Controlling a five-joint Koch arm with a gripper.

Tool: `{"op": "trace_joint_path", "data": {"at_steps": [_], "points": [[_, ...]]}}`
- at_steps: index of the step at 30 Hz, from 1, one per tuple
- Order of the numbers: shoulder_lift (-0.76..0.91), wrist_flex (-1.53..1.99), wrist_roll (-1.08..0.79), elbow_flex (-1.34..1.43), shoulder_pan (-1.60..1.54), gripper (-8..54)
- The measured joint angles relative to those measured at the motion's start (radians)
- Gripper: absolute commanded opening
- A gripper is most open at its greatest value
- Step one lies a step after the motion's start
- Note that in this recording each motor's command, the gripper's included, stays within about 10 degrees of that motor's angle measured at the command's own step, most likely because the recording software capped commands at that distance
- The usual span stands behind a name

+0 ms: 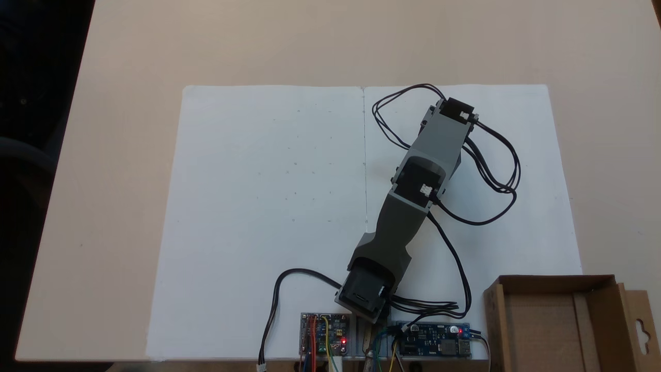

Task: Grasp a green dice and put it in the bin.

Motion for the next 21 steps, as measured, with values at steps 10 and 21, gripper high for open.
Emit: {"op": "trace_joint_path", "data": {"at_steps": [10,21], "points": [[0.003,-0.02,-0.014,0.018,0.002,35.0],[0.023,-0.078,-0.015,0.052,0.021,23.6]]}}
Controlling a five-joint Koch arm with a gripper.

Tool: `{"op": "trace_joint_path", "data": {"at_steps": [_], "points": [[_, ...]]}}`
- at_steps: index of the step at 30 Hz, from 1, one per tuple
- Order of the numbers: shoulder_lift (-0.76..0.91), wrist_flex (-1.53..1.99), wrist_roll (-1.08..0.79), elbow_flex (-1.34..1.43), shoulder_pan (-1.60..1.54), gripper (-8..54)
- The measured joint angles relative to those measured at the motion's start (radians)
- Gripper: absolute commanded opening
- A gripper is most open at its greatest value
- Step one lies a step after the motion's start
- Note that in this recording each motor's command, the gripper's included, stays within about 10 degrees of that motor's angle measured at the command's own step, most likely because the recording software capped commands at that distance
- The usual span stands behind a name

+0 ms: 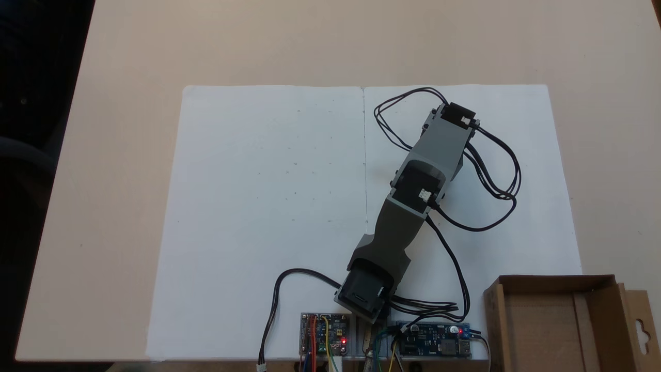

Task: Grasp a green dice and put it in the bin.

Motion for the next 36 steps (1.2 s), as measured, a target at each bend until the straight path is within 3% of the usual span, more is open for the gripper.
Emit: {"op": "trace_joint_path", "data": {"at_steps": [6,19,26,36], "points": [[0.006,-0.012,0.0,0.011,0.0,16.8],[0.104,-0.123,0.011,0.031,0.009,16.7],[0.227,-0.135,0.13,0.025,0.052,16.0],[0.279,-0.135,0.219,-0.232,0.29,15.9]]}}
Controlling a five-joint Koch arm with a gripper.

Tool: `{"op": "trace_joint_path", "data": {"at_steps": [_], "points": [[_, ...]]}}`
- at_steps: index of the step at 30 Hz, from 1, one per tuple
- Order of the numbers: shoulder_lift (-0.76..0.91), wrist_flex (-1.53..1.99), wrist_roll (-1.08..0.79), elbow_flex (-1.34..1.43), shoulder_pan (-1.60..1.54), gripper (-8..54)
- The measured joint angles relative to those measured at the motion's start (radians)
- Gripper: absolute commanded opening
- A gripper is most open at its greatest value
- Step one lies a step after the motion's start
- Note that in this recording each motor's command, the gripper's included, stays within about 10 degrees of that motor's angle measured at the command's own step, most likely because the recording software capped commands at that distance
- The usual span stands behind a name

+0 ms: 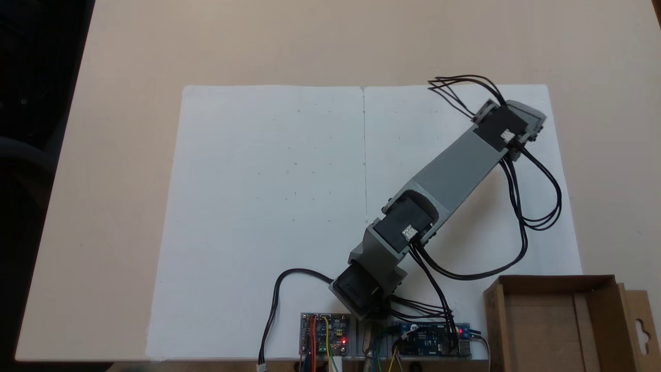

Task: Grasp a green dice and put it in the bin.

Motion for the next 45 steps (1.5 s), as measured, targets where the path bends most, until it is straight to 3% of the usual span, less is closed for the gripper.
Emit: {"op": "trace_joint_path", "data": {"at_steps": [23,32,45], "points": [[0.051,0.275,-0.002,-0.089,0.739,15.9],[0.005,0.446,-0.066,-0.091,0.881,16.0],[-0.117,0.37,-0.104,-0.092,0.997,16.0]]}}
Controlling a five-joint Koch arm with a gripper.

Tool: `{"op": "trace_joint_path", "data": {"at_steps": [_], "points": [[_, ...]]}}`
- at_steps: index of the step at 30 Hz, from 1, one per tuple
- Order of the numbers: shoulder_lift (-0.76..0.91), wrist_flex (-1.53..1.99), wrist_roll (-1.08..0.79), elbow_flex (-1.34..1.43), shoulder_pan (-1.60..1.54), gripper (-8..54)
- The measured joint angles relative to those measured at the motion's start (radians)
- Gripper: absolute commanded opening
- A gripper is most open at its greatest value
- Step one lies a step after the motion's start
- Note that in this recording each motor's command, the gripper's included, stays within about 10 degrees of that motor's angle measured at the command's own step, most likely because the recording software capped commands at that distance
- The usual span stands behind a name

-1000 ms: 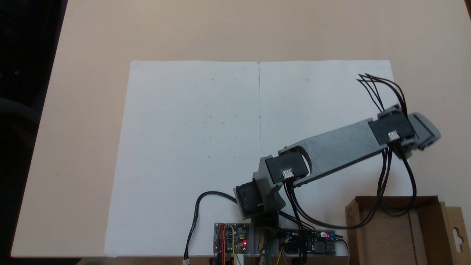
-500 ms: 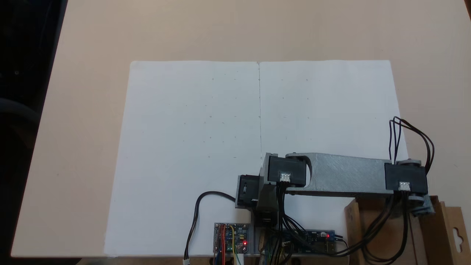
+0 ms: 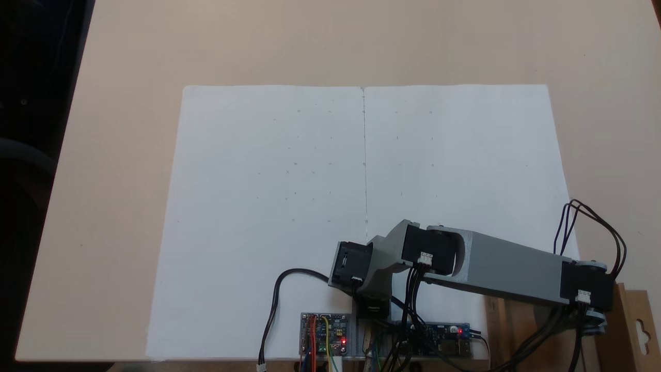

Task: Grasp a green dice and put it in the bin.

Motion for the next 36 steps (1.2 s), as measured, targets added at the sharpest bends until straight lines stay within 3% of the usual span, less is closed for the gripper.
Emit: {"op": "trace_joint_path", "data": {"at_steps": [2,5,7,23,30,36], "points": [[-0.011,-0.009,0.0,0.002,0.014,16.2],[-0.015,-0.058,0.0,0.002,0.02,32.9],[-0.032,-0.095,0.0,0.002,0.02,38.8],[-0.037,-0.318,0.006,0.002,-0.051,39.3],[0.204,-0.545,0.313,-0.037,-0.357,41.9],[0.23,-0.574,0.333,-0.048,-0.655,41.9]]}}
